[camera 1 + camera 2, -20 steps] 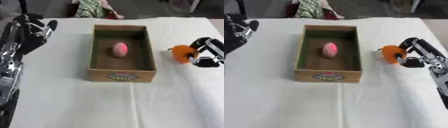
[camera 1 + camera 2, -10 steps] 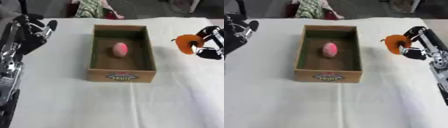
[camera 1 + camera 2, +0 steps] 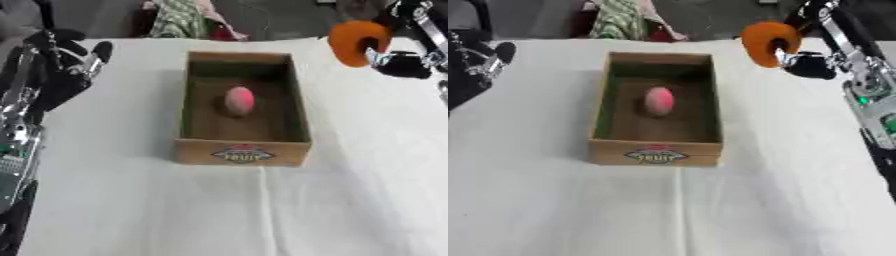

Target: Pick up objects on the table and place them in the box.

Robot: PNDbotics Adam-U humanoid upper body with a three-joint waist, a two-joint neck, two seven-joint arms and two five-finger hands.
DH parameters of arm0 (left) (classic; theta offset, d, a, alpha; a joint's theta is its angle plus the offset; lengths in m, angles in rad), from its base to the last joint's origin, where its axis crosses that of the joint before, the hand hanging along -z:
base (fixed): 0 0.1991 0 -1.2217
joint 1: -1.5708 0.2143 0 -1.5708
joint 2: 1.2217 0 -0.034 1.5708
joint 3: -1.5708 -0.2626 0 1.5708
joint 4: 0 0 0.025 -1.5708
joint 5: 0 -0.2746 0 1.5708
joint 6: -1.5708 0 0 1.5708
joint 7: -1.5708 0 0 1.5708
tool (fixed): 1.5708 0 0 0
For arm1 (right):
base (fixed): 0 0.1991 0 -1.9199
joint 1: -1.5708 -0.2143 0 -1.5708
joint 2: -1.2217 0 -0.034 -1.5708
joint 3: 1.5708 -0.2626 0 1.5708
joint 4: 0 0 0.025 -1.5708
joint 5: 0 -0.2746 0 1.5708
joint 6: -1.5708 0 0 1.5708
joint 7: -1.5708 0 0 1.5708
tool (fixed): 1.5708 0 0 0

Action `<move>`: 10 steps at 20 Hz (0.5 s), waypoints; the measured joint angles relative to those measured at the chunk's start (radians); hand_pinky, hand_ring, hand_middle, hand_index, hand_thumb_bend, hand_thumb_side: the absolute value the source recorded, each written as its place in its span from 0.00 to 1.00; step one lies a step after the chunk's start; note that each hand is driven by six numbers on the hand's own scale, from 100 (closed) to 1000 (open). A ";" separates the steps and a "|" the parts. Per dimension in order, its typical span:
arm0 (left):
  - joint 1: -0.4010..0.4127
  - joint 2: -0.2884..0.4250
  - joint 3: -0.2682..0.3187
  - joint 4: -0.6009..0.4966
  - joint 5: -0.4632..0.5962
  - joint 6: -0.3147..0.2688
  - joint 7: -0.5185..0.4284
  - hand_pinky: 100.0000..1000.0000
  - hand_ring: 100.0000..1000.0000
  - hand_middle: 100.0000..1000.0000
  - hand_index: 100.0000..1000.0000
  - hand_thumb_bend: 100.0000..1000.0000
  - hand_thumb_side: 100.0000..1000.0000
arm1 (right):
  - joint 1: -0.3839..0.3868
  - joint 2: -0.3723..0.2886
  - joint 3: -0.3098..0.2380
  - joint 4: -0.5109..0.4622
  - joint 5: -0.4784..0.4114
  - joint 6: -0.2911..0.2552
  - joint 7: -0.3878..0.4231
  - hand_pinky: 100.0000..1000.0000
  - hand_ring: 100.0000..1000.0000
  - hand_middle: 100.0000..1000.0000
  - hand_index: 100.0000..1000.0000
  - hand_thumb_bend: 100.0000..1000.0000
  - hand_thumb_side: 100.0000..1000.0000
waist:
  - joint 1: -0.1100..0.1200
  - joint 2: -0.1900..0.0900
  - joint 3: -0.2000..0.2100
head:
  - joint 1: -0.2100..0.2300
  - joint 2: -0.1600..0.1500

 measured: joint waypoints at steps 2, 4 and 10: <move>0.000 0.000 0.000 0.000 0.000 0.000 0.000 0.53 0.43 0.46 0.66 0.46 0.34 | -0.001 0.000 0.003 0.000 0.000 -0.003 0.003 0.61 0.65 0.60 0.24 0.00 0.00 | 0.000 0.000 0.002 | -0.002 0.000; -0.001 -0.002 -0.002 -0.002 0.003 -0.002 -0.002 0.53 0.43 0.46 0.66 0.47 0.34 | -0.023 0.001 0.021 -0.001 0.005 -0.015 0.015 0.62 0.65 0.61 0.26 0.00 0.00 | 0.000 -0.003 0.022 | -0.016 0.000; -0.010 -0.013 -0.007 -0.017 0.006 -0.004 -0.005 0.53 0.43 0.46 0.66 0.48 0.33 | -0.176 0.082 0.104 0.071 0.077 -0.090 0.095 0.63 0.66 0.62 0.29 0.00 0.00 | -0.001 -0.004 0.046 | -0.044 -0.001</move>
